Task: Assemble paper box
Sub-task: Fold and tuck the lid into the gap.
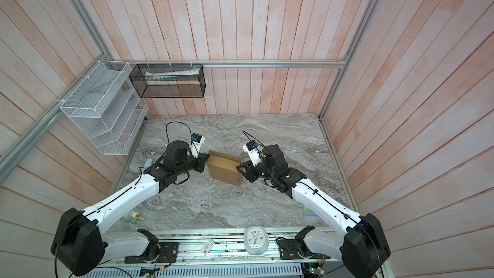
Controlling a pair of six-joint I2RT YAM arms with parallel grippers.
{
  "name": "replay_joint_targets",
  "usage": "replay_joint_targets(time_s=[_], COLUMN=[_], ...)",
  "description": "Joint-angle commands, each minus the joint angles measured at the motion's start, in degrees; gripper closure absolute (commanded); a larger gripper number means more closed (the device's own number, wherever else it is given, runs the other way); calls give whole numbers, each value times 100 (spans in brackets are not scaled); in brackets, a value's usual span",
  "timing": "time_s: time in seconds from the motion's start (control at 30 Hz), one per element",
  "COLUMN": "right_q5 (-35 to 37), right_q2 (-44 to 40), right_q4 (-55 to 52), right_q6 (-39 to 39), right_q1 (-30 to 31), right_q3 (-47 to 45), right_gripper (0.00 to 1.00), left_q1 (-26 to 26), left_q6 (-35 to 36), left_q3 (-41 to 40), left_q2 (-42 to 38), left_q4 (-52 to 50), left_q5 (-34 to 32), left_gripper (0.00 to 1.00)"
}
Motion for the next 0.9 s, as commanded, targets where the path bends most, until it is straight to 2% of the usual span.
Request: replay_joint_targets(time_s=[0.0, 0.87], right_q5=[-142, -477], right_q2=[52, 456], right_q4=[-136, -61], right_q6=[21, 34], right_q1=[36, 124], right_q3=[173, 434], right_gripper=[64, 65], left_q1=[-27, -27], left_q6=[-13, 1], left_q3=[122, 276], left_q2=[121, 122], left_q4=[-373, -522], left_q5=[36, 166], left_gripper=[100, 100])
